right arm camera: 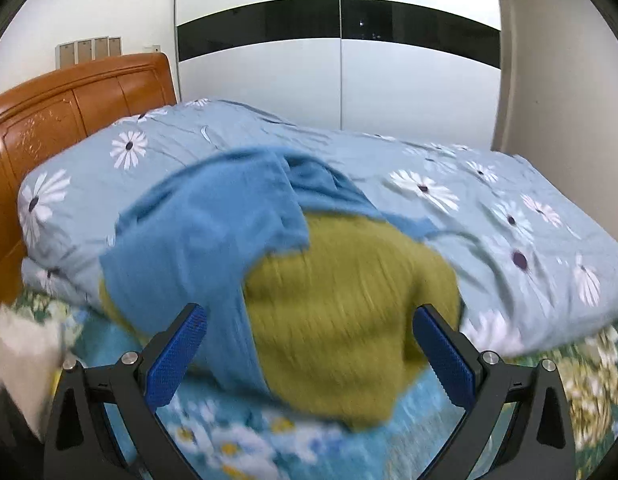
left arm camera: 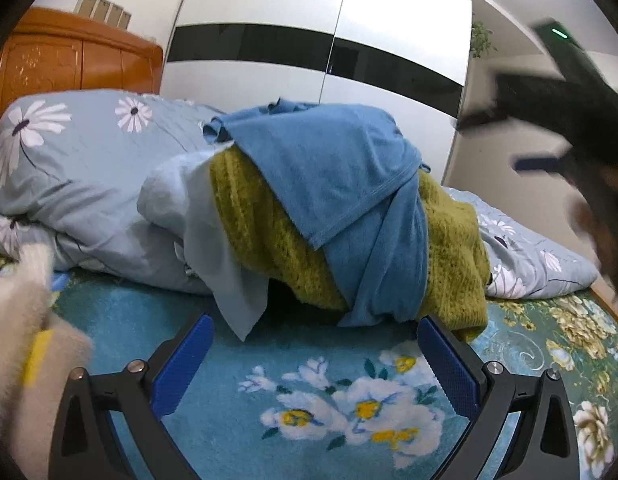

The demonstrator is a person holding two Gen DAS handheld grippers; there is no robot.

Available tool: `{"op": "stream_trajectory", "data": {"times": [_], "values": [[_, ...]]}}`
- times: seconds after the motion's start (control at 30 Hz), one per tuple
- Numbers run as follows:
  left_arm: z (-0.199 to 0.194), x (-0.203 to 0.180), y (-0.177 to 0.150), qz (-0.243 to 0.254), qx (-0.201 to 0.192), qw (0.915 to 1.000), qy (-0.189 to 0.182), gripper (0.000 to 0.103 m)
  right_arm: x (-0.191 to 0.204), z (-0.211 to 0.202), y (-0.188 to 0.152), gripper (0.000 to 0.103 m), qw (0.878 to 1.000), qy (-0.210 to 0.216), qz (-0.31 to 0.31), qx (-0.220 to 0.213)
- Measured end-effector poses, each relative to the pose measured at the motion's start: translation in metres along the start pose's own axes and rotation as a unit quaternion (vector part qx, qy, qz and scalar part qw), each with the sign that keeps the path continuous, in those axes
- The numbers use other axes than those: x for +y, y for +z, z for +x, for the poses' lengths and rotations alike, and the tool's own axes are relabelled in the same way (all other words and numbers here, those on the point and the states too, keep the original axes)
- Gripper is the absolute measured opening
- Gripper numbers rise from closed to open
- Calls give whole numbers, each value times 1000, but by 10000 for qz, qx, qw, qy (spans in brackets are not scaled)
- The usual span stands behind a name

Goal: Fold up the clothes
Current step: 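Reach the right gripper to the blue garment on the clothes pile and grasp it, then lift the blue garment with the right gripper and pull it off the pile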

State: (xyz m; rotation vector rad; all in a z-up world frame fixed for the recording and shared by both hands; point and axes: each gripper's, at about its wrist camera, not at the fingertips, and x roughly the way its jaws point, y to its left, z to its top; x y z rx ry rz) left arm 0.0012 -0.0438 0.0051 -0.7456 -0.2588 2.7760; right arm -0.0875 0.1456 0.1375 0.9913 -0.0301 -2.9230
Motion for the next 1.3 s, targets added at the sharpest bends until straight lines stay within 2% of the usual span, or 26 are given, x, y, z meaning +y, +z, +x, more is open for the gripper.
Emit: {"op": "stream_trajectory", "data": {"times": [0.2, 0.3, 0.43, 0.47, 0.5, 0.53, 0.6, 0.7, 0.8, 0.93, 1.1, 1.23, 1.3], "values": [[-1, 4, -3, -88, 118, 9999, 59, 103, 7, 55, 59, 103, 9986, 347, 405, 22], [0, 3, -4, -42, 143, 9998, 137, 103, 10, 79, 77, 103, 9968, 560, 573, 41], [1, 3, -6, 37, 183, 9995, 270, 103, 12, 112, 87, 99, 9952, 598, 686, 350], [1, 2, -6, 26, 204, 9995, 238, 103, 12, 120, 87, 85, 9937, 650, 782, 475], [1, 1, -7, 15, 226, 9995, 205, 103, 9, 127, 86, 60, 9898, 815, 991, 611], [1, 0, -7, 4, 247, 9995, 173, 103, 7, 131, 84, 50, 9846, 1013, 1214, 749], [1, -2, -8, -15, 289, 9995, 106, 103, 6, 131, 83, 23, 9790, 1154, 1437, 876], [-2, -13, -9, 183, 256, 9995, 42, 103, 3, 111, 92, 12, 9732, 1480, 1602, 723], [-4, -23, -10, 396, 197, 9990, 31, 103, 3, 76, 102, 11, 9728, 1674, 1534, 457], [-11, -30, -8, 589, 100, 9982, 4, 103, 1, 24, 103, 11, 9772, 1557, 1436, 153], [-43, -29, 8, 615, -419, 9972, 53, 103, -15, -42, 98, 11, 9777, 1414, 1532, -237], [-61, -18, 23, 100, -522, 9980, -344, 103, -39, -98, 100, 11, 9761, 1291, 1668, -527], [-66, -12, 27, -268, -346, 9963, -746, 103, -51, -132, 102, 11, 9724, 1334, 1764, -743]]}}
